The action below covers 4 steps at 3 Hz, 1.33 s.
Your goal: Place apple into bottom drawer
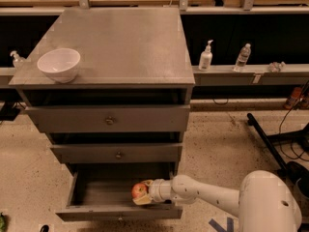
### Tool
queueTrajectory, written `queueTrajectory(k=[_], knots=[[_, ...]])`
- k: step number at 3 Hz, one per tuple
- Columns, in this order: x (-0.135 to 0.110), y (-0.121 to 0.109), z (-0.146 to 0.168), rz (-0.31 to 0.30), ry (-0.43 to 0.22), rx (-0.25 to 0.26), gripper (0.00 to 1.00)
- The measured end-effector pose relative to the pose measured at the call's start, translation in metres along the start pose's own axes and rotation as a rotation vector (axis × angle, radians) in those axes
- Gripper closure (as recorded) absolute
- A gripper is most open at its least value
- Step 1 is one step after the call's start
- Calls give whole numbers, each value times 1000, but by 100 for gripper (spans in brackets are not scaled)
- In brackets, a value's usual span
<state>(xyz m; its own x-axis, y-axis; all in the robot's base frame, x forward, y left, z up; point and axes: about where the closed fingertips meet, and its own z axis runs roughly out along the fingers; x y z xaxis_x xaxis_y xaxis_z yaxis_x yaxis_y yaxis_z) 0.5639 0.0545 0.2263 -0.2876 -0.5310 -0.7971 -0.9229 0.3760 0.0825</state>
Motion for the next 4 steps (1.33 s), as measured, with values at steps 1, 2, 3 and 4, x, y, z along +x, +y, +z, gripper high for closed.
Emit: queueTrajectory(k=[1, 2, 3, 4], knots=[[0, 0, 0, 0, 0, 0, 100], [-7, -12, 14, -20, -1, -6, 100], [-2, -40, 55, -14, 14, -7, 100], [-14, -95, 53, -23, -1, 78, 100]])
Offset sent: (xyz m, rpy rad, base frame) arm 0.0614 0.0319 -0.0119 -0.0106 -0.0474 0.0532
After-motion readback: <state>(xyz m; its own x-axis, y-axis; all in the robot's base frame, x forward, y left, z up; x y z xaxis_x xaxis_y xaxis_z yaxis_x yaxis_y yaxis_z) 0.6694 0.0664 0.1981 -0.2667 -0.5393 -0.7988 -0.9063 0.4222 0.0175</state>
